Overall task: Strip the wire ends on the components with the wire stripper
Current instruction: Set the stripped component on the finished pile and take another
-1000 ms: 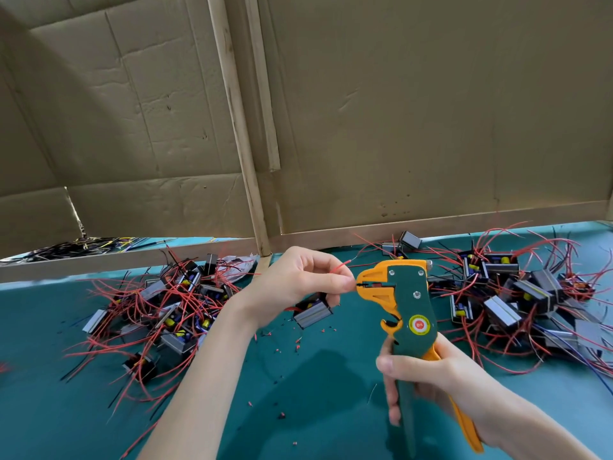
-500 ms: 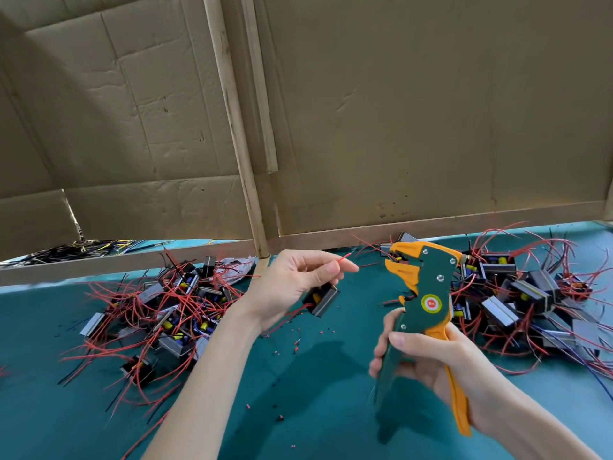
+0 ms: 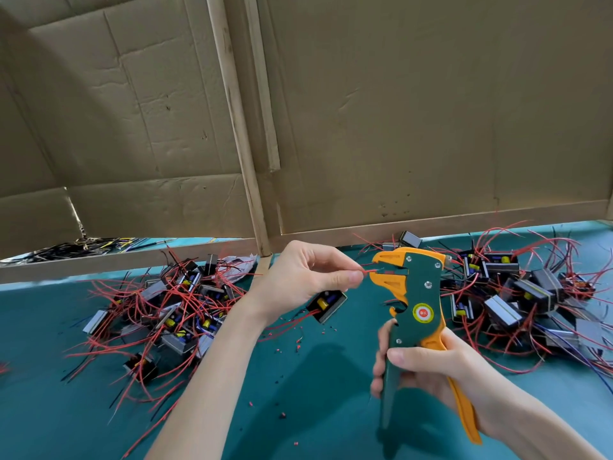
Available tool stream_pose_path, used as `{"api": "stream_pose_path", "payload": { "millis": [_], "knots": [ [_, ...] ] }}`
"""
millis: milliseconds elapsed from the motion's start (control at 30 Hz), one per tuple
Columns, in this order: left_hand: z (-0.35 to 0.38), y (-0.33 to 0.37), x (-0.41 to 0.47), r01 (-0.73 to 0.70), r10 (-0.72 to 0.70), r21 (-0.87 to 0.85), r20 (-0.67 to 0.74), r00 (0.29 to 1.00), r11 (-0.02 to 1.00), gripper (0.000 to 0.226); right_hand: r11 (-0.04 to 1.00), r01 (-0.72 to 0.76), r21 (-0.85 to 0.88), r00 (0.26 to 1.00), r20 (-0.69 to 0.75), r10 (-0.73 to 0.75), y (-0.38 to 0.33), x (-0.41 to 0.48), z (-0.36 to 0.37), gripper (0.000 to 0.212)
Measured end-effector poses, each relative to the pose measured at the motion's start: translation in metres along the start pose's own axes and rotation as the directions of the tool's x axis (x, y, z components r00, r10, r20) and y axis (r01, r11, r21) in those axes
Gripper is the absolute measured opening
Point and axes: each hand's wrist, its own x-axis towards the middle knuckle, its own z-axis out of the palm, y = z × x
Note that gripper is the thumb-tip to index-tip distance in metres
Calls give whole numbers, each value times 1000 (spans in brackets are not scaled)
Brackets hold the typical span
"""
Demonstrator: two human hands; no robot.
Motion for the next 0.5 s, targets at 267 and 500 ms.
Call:
{"api": "stream_pose_path", "payload": {
  "millis": [267, 500],
  "knots": [
    [-3, 3, -3, 40, -41, 24, 64, 997, 999, 4, 996, -25, -88, 1000, -2, 25, 0, -3, 0, 37],
    [-10, 3, -5, 60, -64, 45, 102, 993, 997, 5, 984, -49, -169, 996, -81, 35, 0, -8, 4, 27]
  ]
}}
